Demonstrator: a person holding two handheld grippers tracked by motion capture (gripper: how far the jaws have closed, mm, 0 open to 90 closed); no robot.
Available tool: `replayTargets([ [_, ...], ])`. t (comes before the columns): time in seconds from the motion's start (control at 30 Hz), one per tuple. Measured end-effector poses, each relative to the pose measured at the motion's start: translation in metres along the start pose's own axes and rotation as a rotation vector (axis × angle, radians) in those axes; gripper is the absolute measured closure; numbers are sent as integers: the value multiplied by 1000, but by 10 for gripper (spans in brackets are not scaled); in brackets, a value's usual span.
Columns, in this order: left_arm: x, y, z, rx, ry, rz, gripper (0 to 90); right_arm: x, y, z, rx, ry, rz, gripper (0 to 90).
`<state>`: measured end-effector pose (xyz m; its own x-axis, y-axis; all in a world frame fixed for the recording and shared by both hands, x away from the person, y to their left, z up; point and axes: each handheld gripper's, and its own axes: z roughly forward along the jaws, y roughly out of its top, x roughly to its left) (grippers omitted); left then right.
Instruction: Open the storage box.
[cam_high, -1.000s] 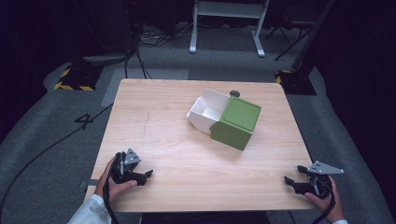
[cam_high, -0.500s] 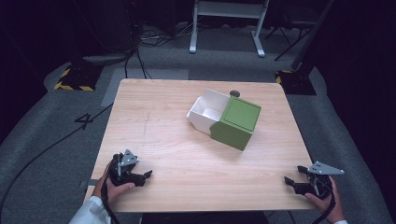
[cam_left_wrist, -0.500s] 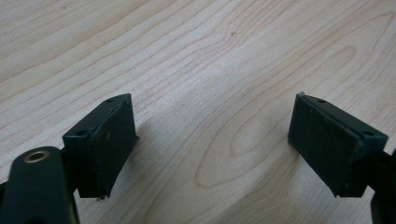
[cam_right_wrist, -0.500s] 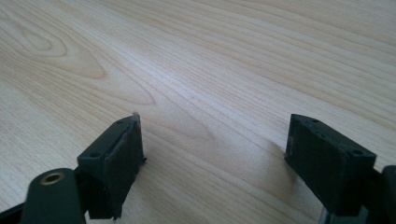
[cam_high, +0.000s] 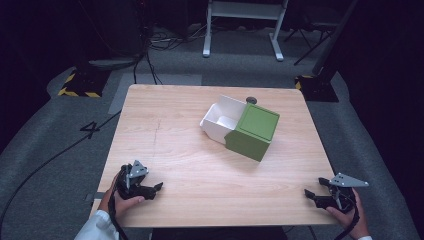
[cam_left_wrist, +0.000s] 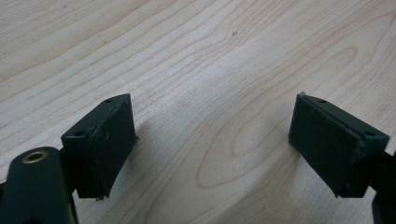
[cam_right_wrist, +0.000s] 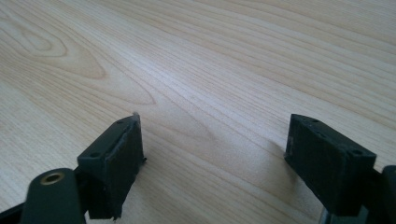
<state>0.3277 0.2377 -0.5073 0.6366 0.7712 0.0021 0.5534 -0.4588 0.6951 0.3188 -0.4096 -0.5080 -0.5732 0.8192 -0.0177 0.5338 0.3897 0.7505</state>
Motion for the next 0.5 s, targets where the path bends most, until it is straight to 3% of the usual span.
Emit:
replayTargets([
  [0.5,0,1,1,-1,0,-12,147,0,0,0,1,0,0,191],
])
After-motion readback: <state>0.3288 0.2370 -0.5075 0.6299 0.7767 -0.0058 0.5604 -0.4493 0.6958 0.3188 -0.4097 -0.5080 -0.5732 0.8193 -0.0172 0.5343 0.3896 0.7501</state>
